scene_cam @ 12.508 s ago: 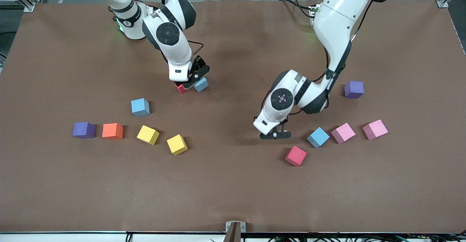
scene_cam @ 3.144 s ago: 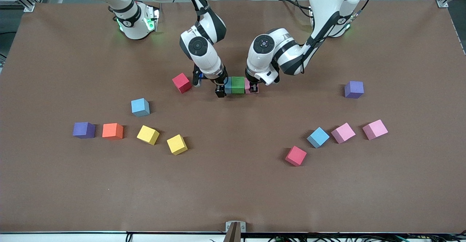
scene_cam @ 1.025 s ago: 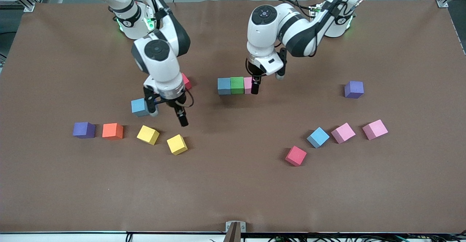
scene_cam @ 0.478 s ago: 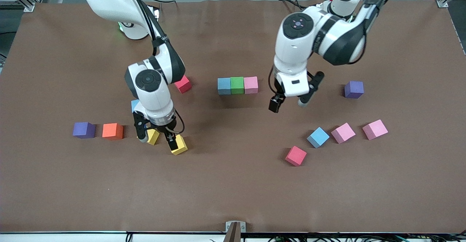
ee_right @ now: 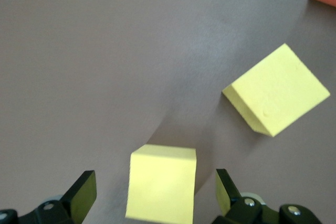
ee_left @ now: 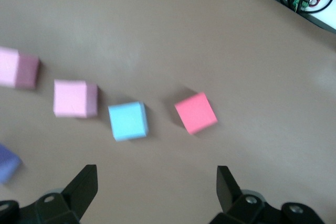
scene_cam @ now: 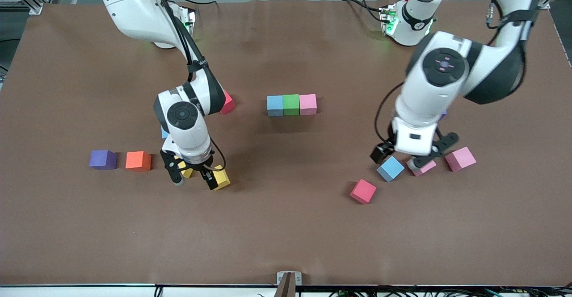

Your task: Arrange 11 blocks into digit 3

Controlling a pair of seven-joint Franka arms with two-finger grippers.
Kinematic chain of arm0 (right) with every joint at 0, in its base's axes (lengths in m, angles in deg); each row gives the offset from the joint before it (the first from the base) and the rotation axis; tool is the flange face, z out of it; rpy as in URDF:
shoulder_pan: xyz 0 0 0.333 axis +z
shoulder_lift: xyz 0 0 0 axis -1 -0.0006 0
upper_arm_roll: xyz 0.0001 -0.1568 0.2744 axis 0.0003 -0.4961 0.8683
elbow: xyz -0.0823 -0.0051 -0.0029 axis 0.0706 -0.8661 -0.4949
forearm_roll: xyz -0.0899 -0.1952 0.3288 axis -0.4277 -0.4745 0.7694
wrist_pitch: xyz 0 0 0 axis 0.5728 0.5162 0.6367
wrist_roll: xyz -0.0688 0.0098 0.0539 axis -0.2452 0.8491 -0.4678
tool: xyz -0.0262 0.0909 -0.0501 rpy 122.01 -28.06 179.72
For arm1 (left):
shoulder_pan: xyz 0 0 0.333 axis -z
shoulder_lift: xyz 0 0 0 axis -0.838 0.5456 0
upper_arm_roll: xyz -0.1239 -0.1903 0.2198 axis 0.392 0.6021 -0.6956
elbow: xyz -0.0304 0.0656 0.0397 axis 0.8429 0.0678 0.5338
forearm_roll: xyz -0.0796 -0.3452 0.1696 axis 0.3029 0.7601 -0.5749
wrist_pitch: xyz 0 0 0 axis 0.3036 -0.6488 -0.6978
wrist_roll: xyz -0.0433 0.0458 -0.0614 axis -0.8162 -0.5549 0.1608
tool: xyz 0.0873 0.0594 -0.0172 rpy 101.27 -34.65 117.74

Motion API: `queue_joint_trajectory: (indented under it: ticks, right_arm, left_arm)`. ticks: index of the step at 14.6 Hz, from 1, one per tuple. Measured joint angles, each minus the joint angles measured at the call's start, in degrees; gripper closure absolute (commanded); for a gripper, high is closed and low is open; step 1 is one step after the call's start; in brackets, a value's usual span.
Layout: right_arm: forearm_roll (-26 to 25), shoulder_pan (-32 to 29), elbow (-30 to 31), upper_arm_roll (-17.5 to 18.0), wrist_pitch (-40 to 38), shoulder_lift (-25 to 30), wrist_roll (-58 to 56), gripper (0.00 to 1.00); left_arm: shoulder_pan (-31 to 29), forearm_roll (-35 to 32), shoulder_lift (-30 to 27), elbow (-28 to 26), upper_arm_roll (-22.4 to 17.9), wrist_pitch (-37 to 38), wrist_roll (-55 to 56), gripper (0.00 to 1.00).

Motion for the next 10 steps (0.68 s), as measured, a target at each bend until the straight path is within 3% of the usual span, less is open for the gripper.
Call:
queue_joint_trajectory:
  ticks: [3,5,10]
  right_arm:
    - [0.6,-0.4,0.0,0.1,0.0,-0.4,-0.2,0.0]
    - [3.9,-0.4,-0.4,0.4,-0.3,-0.9,-0.4,0.0]
    - [6.5,-0.4,-3.7,0.4,-4.0,-2.7,-2.5,0.0]
  left_arm:
    - [-5.2,0.0,0.0,1.9,0.0,1.6,-13.0,0.0]
    - [-8.2,0.0,0.0,4.6,0.0,5.1,-21.6,0.0]
    - [-11.0,0.0,-0.9,9.2,0.2,13.1,-33.7,0.0]
